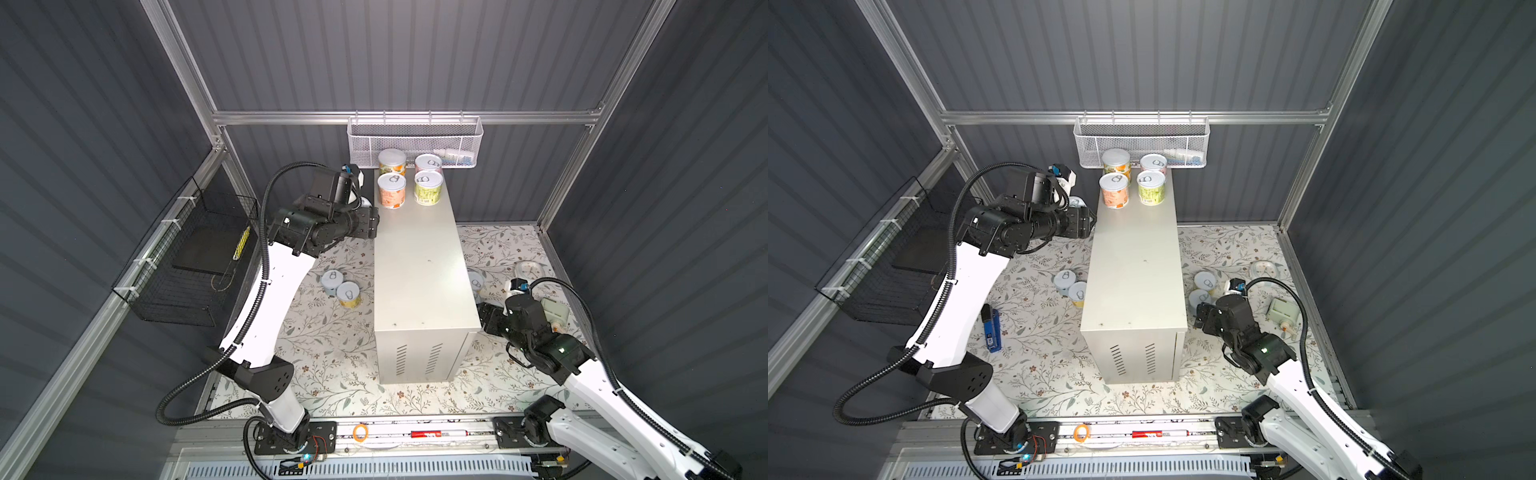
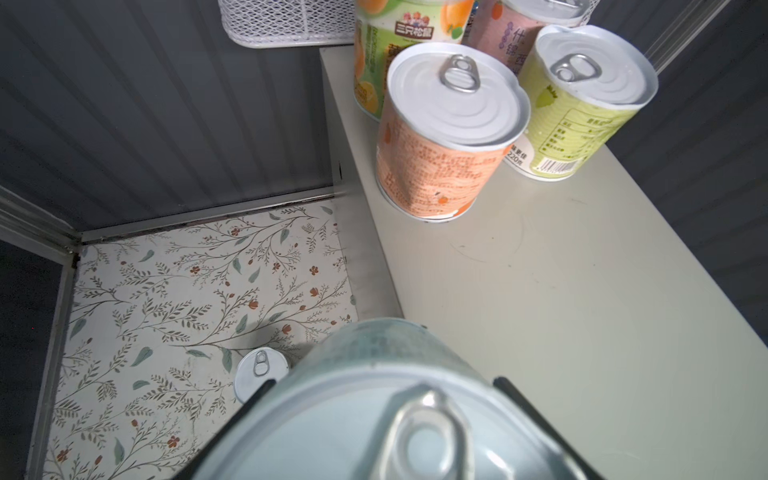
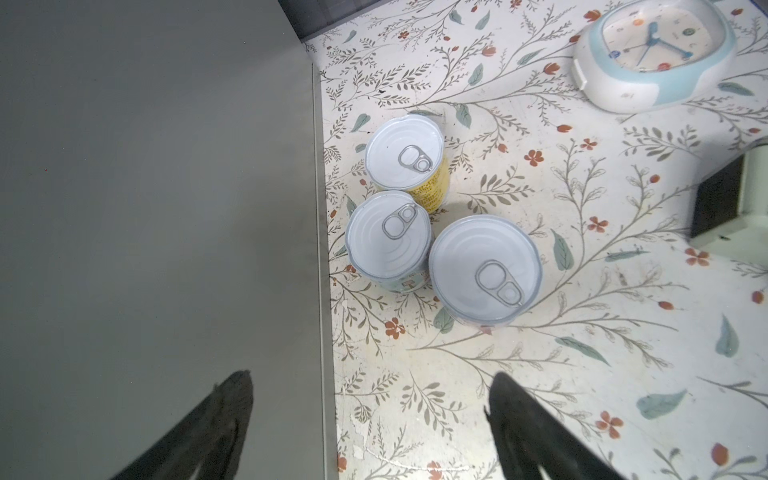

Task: Place and organize the canned foods onto the counter
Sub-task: 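Close the left gripper on the blue-labelled can and lift it, then carry the blue-labelled can up onto the cabinet top with the left gripper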

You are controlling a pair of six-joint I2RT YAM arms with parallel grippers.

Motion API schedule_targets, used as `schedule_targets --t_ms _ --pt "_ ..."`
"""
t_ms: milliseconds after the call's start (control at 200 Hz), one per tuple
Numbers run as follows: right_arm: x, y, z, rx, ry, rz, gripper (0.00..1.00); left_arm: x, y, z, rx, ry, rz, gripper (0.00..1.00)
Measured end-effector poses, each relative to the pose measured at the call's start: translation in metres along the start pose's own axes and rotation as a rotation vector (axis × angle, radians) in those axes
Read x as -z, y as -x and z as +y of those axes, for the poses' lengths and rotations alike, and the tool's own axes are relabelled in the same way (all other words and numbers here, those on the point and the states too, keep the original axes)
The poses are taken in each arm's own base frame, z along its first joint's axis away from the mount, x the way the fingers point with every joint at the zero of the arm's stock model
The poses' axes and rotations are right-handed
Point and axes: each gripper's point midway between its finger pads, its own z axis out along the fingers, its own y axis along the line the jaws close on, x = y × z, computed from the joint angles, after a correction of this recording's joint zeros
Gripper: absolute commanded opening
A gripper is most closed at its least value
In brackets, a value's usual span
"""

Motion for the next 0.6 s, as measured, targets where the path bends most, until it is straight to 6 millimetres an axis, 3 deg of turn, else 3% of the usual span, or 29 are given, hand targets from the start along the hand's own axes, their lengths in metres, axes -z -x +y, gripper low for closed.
schedule_targets --t_ms 325,480,600 --pt "0.000 -0.001 0.001 0.000 0.003 0.004 0.90 -0.005 -0.002 -0.036 -0.035 -0.071 -0.012 0.00" --pt "0.000 0.000 0.001 -0.001 0.004 0.003 0.90 -0.021 -0.006 -0.053 -0.055 -0.093 0.005 0.00" --pt "0.000 0.000 0.001 -0.001 0.005 0.000 0.90 -0.031 -0.007 -0.055 -0.057 -0.089 0.004 0.00"
